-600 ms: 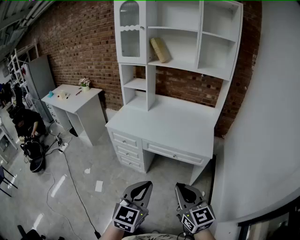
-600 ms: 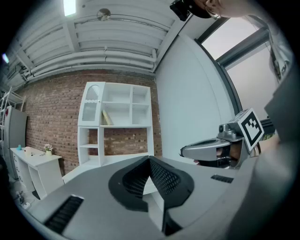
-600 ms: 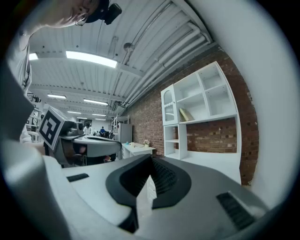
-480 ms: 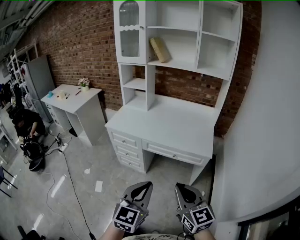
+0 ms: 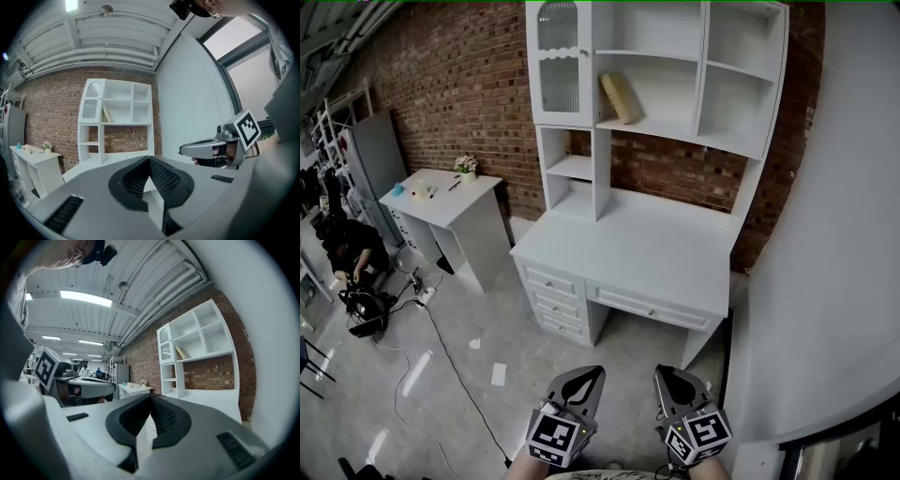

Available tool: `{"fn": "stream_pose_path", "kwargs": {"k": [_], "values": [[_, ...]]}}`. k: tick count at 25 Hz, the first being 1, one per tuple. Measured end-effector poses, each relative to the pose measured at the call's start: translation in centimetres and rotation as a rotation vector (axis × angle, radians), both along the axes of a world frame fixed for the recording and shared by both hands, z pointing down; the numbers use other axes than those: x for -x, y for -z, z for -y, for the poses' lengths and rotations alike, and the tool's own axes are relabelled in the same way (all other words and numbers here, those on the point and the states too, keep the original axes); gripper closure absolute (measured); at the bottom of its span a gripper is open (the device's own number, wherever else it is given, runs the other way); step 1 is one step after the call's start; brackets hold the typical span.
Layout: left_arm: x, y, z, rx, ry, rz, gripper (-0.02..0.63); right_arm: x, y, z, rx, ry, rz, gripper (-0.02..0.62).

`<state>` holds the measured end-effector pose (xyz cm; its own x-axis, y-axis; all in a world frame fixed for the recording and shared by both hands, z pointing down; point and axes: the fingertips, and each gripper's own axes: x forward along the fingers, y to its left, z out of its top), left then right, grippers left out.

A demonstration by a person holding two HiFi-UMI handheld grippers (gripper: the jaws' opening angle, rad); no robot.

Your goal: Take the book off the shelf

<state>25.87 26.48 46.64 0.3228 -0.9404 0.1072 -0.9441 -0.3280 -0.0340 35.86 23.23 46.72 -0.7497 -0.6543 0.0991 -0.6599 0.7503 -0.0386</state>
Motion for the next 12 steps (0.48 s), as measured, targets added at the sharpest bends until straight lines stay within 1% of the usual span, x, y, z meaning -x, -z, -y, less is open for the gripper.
{"fn": "stream_pose_path", "kwargs": {"k": [6,12], "values": [[2.5,-0.2,1.6,0.014,-0.002,-0.008,0.594,2.2,-0.2,1.6,0.008,-0.015,-0.006,0.589],[6.3,-0.1,4.2,0.011,-0.030,-0.010,0.594,6.5,-0.3,3.9,0.010,-0.024,-0.018,0.589]]}}
